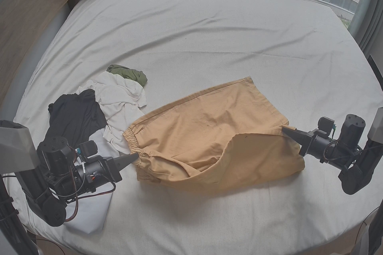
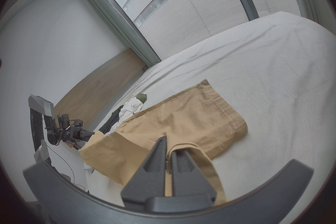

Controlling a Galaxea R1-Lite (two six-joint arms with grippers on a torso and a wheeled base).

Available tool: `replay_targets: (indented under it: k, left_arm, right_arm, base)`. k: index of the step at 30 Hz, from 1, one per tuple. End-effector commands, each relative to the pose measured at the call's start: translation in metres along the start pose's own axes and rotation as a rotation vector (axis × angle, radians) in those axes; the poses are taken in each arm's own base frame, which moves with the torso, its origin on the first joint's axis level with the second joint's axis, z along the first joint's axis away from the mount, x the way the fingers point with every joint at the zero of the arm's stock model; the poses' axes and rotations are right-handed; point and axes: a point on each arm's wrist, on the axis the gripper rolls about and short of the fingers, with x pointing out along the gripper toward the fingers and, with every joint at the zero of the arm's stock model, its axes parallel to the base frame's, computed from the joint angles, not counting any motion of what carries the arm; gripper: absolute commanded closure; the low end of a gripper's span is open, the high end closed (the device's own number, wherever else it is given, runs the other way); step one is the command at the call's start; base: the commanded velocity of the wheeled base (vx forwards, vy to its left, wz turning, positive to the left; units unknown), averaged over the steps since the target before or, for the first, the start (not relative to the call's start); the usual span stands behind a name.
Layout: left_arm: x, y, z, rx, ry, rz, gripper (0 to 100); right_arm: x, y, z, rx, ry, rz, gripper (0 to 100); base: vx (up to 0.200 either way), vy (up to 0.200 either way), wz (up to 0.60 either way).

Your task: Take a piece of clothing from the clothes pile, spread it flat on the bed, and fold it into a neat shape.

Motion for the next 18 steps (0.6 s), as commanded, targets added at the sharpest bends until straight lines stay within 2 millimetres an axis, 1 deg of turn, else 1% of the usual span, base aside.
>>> replay_targets:
  k: [1,13,18]
  left_arm:
    - [0.000,-0.002,0.003,-0.003,-0.015,0.001,100]
    - [-0.001,-0.003,0.006,0.003,-0.033,0.001,100]
    - [0.000,-0.003,0.008,0.003,-0.041,-0.003,100]
  right_arm:
    - [0.011,-0.003,0.015,-0.025,-0.048,0.016,100]
    - [0.034,-0.011,0.044,-0.045,-0.096,0.025,100]
    - [0.040,-0.015,0.050,-0.049,-0.104,0.025,100]
  base:
    - [0.000,0.000,0.00]
    - [0.000,0.000,0.00]
    - [0.000,0.000,0.00]
